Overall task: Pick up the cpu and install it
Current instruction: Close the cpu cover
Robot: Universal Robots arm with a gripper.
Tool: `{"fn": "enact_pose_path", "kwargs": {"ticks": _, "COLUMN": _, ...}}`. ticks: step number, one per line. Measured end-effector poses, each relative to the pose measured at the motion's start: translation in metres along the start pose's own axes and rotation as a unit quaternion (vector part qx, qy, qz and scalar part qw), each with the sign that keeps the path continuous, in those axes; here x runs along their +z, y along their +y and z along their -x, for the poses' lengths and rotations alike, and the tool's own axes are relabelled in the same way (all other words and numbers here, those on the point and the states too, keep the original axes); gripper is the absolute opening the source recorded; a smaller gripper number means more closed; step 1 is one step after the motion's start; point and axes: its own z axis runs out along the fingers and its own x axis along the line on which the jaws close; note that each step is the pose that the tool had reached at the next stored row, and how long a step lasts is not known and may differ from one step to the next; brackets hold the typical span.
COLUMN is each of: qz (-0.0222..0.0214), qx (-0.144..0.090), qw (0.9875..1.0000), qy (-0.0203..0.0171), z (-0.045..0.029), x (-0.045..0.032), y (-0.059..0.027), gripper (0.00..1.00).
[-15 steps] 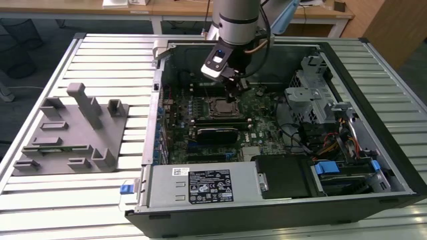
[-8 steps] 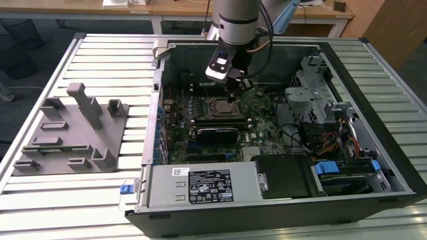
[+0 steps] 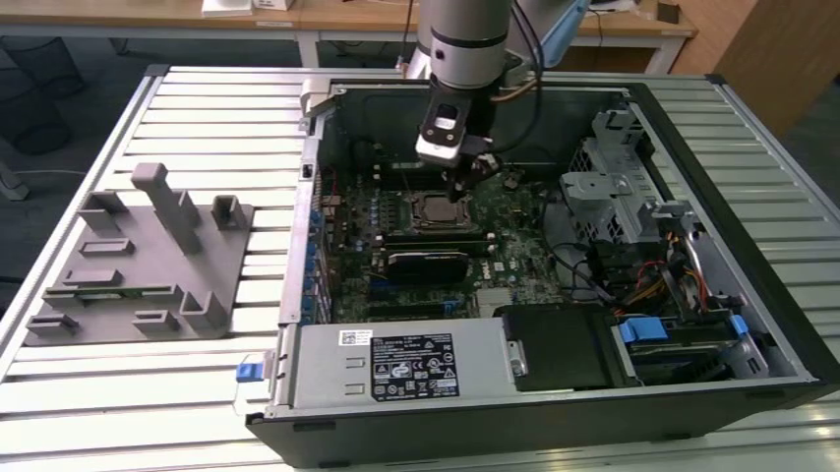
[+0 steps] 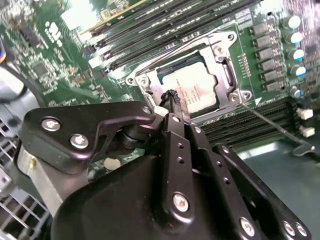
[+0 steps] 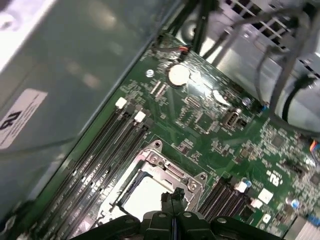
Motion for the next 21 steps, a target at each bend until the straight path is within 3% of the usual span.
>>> {"fn": "enact_pose_path", "kwargs": {"ticks": 5, "qz": 0.0032, "qx": -0.045, "qw": 0.999, "qy": 0.0002, "z": 0.0, "x": 0.0001, "y": 0.0, "gripper": 0.11}}
{"fn": "enact_pose_path", "kwargs": {"ticks": 10, "qz": 0.0063, "qx": -0.09, "qw": 0.9959, "qy": 0.0004, "z": 0.0, "x": 0.0002, "y": 0.0, "gripper": 0.11}}
{"fn": "enact_pose_path", "kwargs": {"ticks": 16, "qz": 0.0101, "qx": -0.144, "qw": 0.9895, "qy": 0.0006, "z": 0.0, "x": 0.0003, "y": 0.0, "gripper": 0.11}}
{"fn": "enact_pose_path", "kwargs": {"ticks": 21, "qz": 0.0133, "qx": -0.189, "qw": 0.9818, "qy": 0.0008, "z": 0.0, "x": 0.0004, "y": 0.0, "gripper": 0.11}}
